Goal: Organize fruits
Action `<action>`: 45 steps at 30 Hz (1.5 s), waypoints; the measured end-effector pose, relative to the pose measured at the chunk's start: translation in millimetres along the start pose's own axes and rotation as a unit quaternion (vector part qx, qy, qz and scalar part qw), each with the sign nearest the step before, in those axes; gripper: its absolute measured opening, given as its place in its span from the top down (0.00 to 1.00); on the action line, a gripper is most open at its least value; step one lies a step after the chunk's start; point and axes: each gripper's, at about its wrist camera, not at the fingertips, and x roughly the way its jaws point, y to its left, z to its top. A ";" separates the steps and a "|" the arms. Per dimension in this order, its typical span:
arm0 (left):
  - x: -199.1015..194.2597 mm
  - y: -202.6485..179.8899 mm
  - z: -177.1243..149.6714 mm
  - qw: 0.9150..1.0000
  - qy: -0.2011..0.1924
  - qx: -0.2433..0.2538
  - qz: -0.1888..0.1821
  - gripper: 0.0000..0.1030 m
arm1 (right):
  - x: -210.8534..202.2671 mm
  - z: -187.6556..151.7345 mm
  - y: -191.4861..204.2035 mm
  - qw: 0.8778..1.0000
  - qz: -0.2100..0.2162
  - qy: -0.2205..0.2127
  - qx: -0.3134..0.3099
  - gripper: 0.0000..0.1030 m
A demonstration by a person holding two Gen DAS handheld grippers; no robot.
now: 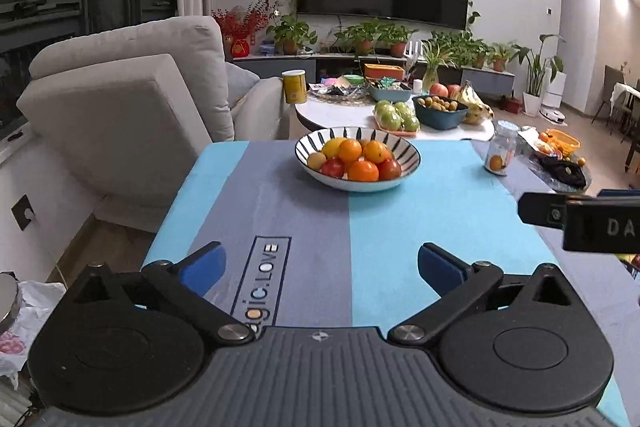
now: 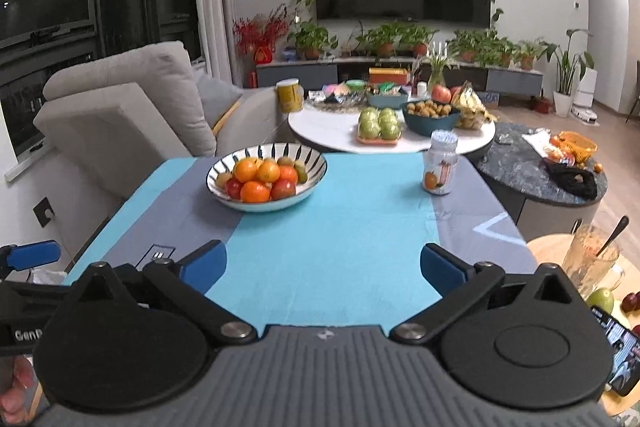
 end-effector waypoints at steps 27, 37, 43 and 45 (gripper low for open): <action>1.6 2.5 -4.4 1.000 0.003 -0.006 0.004 0.00 | 5.1 -16.3 3.8 1.000 -0.001 0.030 -0.004 0.34; -3.6 3.3 -4.4 1.000 -0.004 -0.005 0.002 0.00 | 3.8 -19.0 5.6 0.999 -0.001 0.035 -0.012 0.34; -7.4 2.5 -3.3 1.000 -0.010 -0.004 0.003 0.00 | 2.9 -18.7 5.1 0.999 -0.003 0.033 -0.011 0.34; -7.9 1.7 -2.8 1.000 -0.008 -0.001 0.004 0.00 | 2.9 -18.9 4.8 0.999 -0.003 0.034 -0.012 0.34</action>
